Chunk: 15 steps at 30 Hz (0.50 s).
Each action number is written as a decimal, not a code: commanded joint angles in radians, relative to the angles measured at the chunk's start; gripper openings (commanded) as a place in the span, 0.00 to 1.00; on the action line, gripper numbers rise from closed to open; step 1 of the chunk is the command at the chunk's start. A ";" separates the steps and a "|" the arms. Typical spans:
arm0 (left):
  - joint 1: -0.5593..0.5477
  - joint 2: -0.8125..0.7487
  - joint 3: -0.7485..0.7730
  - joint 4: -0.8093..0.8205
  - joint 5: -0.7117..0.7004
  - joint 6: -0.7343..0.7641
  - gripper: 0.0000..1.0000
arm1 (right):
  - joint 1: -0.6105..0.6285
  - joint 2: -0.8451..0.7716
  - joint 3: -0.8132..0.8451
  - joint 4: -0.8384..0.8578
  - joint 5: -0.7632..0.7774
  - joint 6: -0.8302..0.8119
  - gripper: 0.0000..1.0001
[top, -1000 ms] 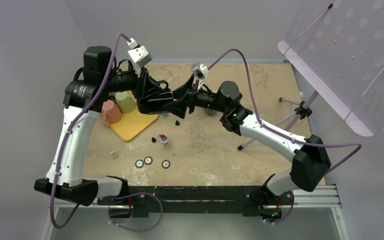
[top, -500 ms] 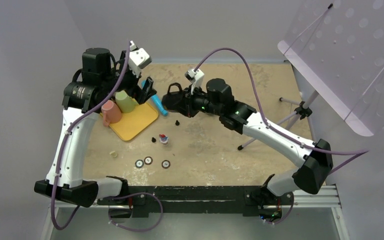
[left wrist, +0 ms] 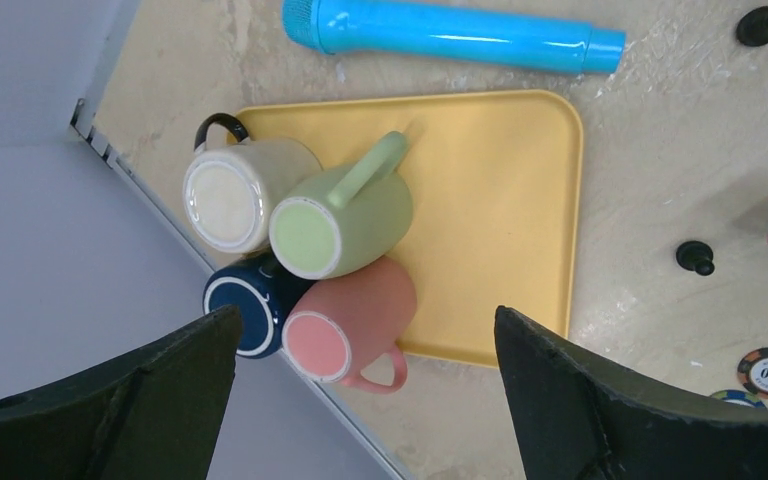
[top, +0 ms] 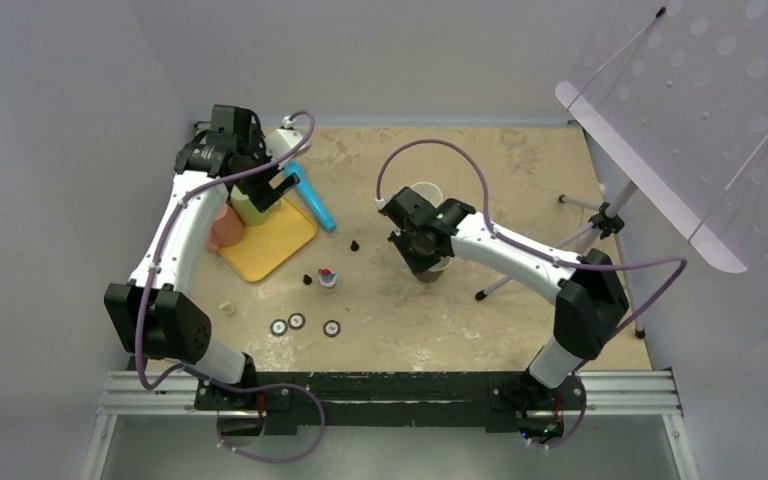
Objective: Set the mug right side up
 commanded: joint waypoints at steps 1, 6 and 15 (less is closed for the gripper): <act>0.005 0.018 -0.015 0.043 -0.037 0.075 0.99 | 0.010 0.051 0.066 -0.062 0.095 -0.036 0.00; 0.004 0.106 -0.019 0.034 -0.105 0.127 0.98 | 0.010 0.125 0.040 -0.001 0.030 -0.084 0.00; 0.000 0.263 -0.010 0.103 -0.181 0.257 0.95 | 0.010 0.130 0.051 0.016 0.025 -0.100 0.60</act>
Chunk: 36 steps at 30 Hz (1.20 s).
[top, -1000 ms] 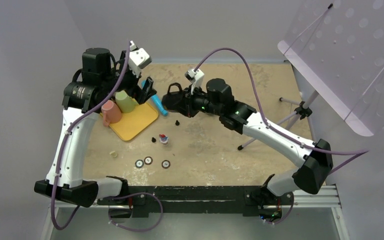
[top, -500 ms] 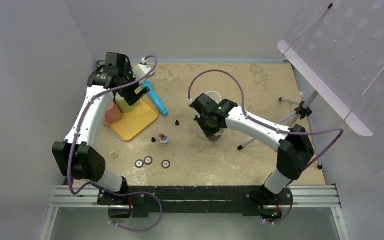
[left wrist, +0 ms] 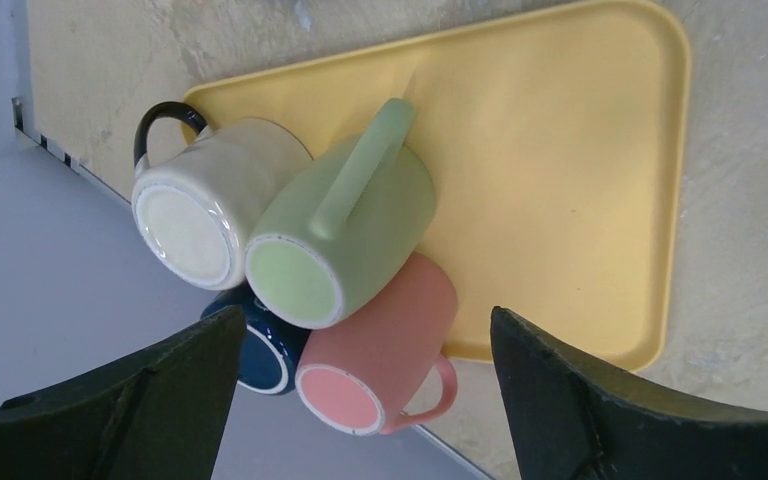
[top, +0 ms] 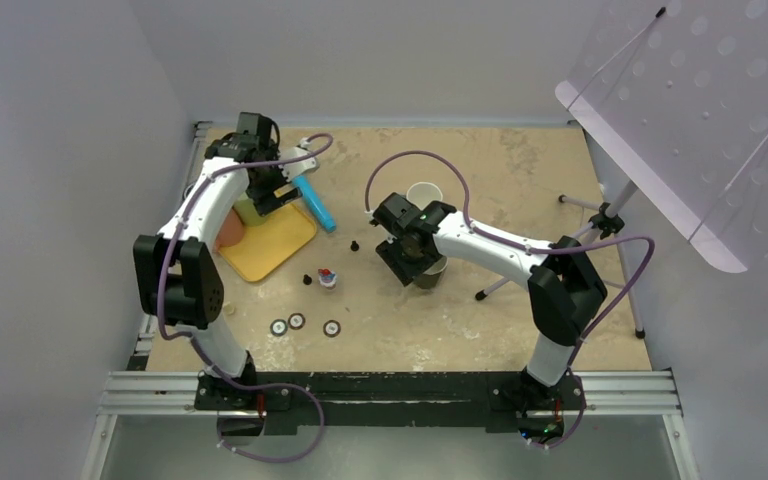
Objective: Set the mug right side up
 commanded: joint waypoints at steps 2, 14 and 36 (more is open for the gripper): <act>-0.001 0.105 0.034 0.068 -0.095 0.144 0.93 | 0.004 -0.062 0.054 0.020 0.036 -0.022 0.68; -0.057 0.299 -0.016 0.314 -0.241 0.415 0.74 | 0.004 -0.145 0.039 0.038 0.038 -0.025 0.77; -0.089 -0.039 0.171 0.033 0.042 0.012 0.00 | 0.004 -0.347 -0.004 0.196 0.020 -0.038 0.78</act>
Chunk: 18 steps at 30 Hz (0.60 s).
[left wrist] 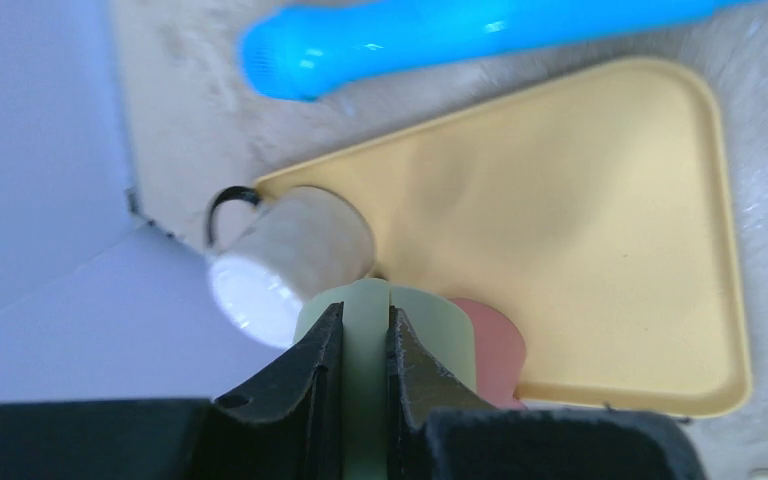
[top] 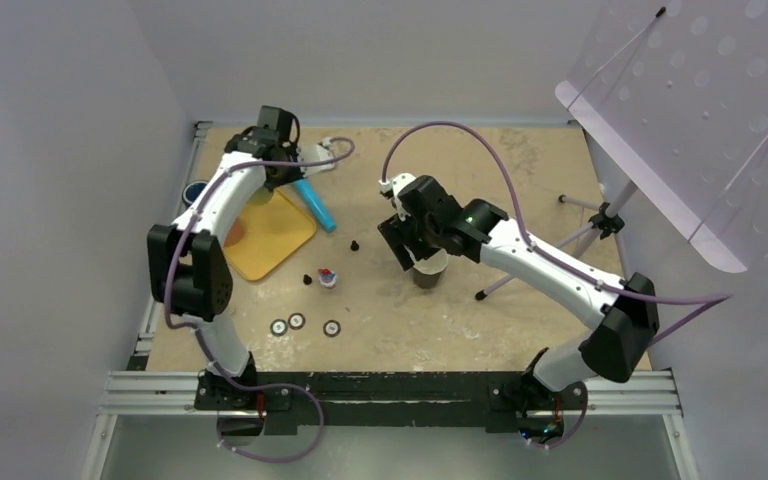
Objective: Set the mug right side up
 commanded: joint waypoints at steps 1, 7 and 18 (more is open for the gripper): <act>-0.006 -0.209 0.176 -0.106 0.224 -0.287 0.00 | 0.004 -0.114 -0.011 0.225 -0.042 -0.015 0.79; -0.007 -0.281 0.373 -0.290 0.640 -0.658 0.00 | 0.004 -0.173 -0.167 0.911 -0.528 0.098 0.95; -0.022 -0.428 0.340 -0.245 1.036 -0.891 0.00 | 0.002 -0.022 -0.105 1.235 -0.670 0.313 0.96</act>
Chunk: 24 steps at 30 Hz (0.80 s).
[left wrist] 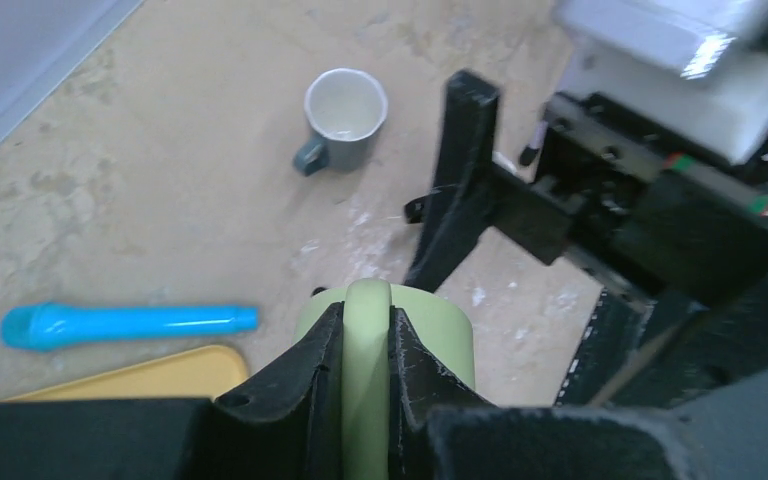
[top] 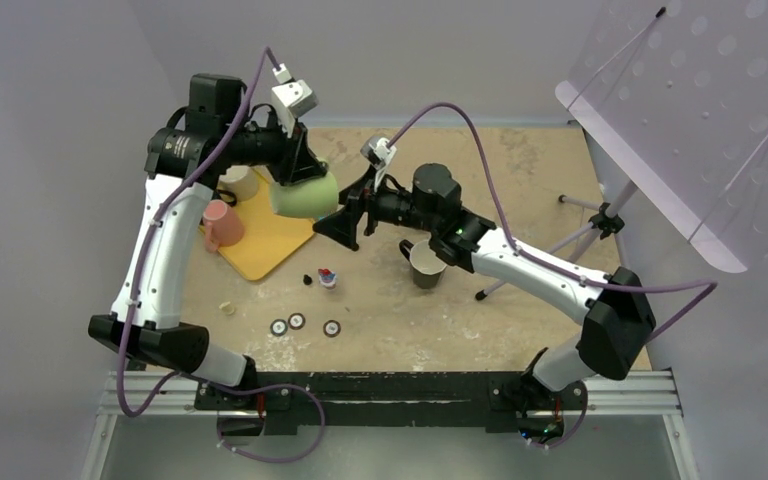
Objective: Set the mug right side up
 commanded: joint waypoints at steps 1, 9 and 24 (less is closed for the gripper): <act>-0.007 -0.068 -0.016 0.063 0.221 -0.117 0.00 | 0.000 0.017 0.044 0.178 -0.086 0.085 0.95; -0.014 -0.100 -0.049 0.051 0.270 -0.081 0.20 | 0.000 -0.027 0.026 0.230 -0.120 0.076 0.00; 0.095 -0.185 -0.284 0.025 -0.602 0.358 1.00 | 0.191 -0.141 0.119 -1.073 0.490 -0.181 0.00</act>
